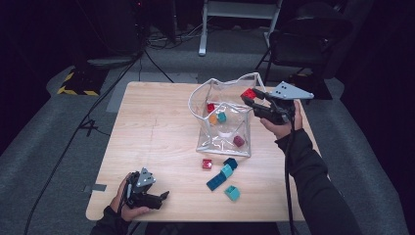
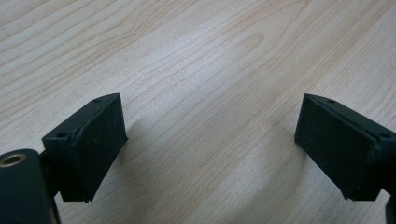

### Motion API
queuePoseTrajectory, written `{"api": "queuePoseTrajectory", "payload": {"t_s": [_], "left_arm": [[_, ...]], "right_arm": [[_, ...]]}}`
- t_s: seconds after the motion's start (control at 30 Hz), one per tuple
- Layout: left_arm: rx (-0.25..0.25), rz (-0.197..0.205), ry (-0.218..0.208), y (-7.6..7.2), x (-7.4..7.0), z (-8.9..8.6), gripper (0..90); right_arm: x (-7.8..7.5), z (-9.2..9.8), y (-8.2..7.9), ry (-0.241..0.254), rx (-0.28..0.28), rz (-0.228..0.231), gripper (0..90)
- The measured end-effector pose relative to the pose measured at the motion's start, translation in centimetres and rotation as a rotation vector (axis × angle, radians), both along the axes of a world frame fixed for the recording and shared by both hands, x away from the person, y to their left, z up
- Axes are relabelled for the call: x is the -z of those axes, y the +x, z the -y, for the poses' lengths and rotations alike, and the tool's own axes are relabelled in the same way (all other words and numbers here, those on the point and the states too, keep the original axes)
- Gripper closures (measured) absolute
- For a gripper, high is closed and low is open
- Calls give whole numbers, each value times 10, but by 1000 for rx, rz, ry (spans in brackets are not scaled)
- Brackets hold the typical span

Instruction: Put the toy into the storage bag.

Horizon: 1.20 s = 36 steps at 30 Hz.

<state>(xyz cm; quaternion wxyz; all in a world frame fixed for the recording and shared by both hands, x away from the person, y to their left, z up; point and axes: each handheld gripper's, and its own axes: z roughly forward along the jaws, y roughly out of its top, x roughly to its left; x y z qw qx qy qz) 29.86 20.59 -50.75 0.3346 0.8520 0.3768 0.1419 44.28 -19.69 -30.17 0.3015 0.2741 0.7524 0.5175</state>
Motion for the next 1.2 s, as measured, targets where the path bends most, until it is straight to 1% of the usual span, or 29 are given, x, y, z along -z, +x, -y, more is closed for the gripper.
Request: {"api": "queuePoseTrajectory", "payload": {"t_s": [0.3,0.37,0.43,0.53,0.7,0.8,0.87,0.93,1.0,1.03,1.07,1.13,1.2], "left_arm": [[-4,-1,0,0,0,0,92],[-5,-1,0,0,0,0,92],[-2,1,1,0,0,0,92],[-2,1,2,0,0,0,93],[-3,1,-1,0,0,0,93],[-4,2,1,0,0,0,93],[-4,2,1,0,0,0,93],[-4,1,0,0,0,0,92],[-4,2,1,0,0,0,93],[-4,1,1,0,0,0,93],[-4,2,1,0,0,0,93],[-4,2,1,0,0,0,92],[-4,2,2,0,0,0,93]], "right_arm": [[11,-6,17,-29,50,-37,582],[13,-8,20,-29,61,-52,517],[14,-8,20,-23,58,-59,519],[13,-8,19,-21,52,-53,516],[10,-5,9,-10,21,-43,500],[8,-3,1,-15,5,-29,492],[5,-1,-4,-7,-7,-23,486],[2,2,-9,-2,-9,-10,482],[0,6,-15,13,-16,-3,483],[1,8,-18,25,-17,-2,491],[1,9,-20,25,-22,-3,491],[3,11,-26,11,-31,0,487],[5,14,-31,14,-39,-1,483]]}}
